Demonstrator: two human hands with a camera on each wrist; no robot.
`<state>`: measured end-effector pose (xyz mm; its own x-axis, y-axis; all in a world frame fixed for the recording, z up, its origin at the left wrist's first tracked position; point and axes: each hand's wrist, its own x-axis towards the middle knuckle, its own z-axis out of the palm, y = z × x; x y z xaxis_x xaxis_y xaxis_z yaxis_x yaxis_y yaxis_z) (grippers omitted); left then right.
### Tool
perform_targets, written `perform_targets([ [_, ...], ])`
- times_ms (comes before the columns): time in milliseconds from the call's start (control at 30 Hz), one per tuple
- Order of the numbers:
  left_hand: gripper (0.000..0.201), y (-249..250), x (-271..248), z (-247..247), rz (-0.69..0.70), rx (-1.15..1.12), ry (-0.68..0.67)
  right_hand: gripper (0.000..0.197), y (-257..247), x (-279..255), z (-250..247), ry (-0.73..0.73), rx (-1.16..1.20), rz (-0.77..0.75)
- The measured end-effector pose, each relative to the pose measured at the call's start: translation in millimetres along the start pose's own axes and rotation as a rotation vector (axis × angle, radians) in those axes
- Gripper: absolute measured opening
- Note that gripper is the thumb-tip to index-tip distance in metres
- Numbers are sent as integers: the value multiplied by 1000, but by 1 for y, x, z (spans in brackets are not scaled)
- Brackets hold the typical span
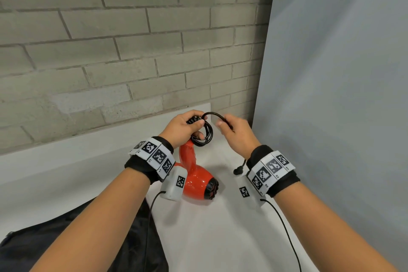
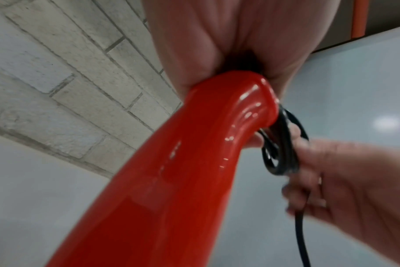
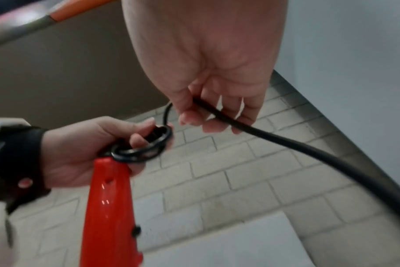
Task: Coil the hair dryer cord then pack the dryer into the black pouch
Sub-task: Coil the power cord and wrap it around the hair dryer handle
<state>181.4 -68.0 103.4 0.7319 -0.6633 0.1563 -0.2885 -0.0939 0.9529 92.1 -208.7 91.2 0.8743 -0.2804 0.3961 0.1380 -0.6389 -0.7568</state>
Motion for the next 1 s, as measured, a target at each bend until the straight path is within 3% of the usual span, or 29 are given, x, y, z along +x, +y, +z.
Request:
perform_targets([
  [200,13,-8,4,-5,13,-67,212,14,70,-28,15,-286,-138,402],
  [300,15,-13,6,-7,23,-46,264,13,88,-40,23,-451,-318,470],
  [400,12,-15,7,-5,42,-21,308,17,88,-39,23,-461,-414,519],
  [533,16,-15,6,-5,39,-24,320,21,62,-30,15,-189,-59,527],
  [600,15,-15,6,-5,45,-40,316,17,45,-29,12,65,125,370],
  [700,13,-15,7,-5,60,-43,304,33,16,-25,10,338,337,86],
  [800,14,-15,8,-4,73,-61,273,36,-5,-21,16,365,404,-100],
  [1000,15,-14,6,-4,96,-63,259,15,-8,-25,29,534,386,-260],
])
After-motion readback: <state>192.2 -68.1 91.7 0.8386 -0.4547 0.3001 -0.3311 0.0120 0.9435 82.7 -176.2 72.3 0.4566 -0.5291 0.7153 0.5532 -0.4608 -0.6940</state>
